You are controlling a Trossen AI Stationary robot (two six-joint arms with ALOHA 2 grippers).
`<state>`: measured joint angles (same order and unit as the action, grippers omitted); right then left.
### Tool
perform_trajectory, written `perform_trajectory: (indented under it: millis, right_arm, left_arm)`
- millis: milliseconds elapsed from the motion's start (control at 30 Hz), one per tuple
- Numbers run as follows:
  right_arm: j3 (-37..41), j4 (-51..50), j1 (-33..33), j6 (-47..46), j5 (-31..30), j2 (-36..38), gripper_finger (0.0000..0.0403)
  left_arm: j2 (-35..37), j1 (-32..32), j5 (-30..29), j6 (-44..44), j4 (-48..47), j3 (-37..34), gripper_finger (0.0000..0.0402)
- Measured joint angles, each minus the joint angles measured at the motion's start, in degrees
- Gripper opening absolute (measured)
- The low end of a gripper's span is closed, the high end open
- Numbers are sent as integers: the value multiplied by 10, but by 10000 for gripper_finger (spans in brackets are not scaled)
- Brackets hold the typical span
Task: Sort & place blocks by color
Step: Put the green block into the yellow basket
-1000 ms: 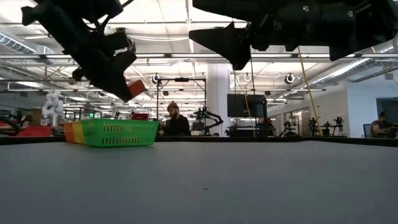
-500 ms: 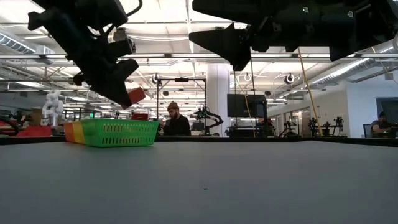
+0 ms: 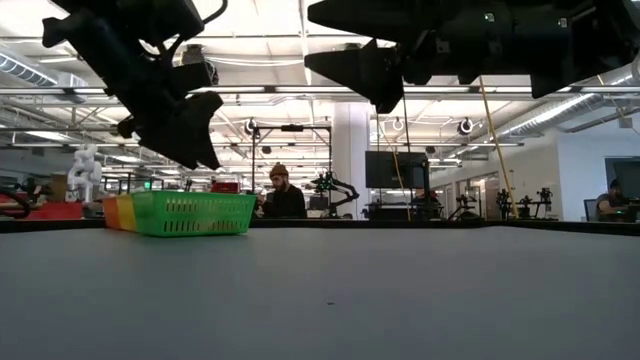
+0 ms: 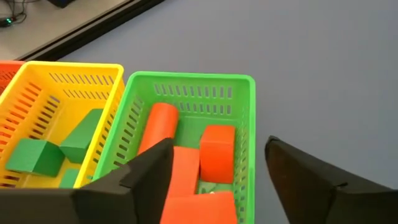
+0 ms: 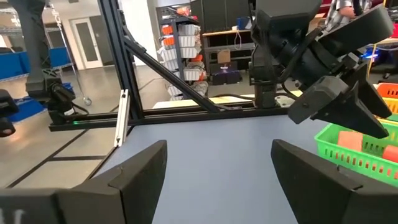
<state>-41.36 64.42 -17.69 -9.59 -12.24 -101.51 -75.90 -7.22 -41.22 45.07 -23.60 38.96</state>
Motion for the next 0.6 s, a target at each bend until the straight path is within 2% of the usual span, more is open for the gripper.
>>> perform_trajectory:
  millis: [167,300,367,600]
  right_arm:
    - [0,0,0,12,0,0,281]
    - [-1,-30,0,15,-11,14,281]
    - [-10,-111,0,15,-32,41,281]
    - [-117,-556,-4,-40,-72,146,281]
  left_arm:
    - [0,-2,4,-12,29,0,285]
    - [0,-14,22,-67,114,0,291]
    - [0,-24,40,-108,173,0,288]
    - [1,-59,94,-217,357,0,274]
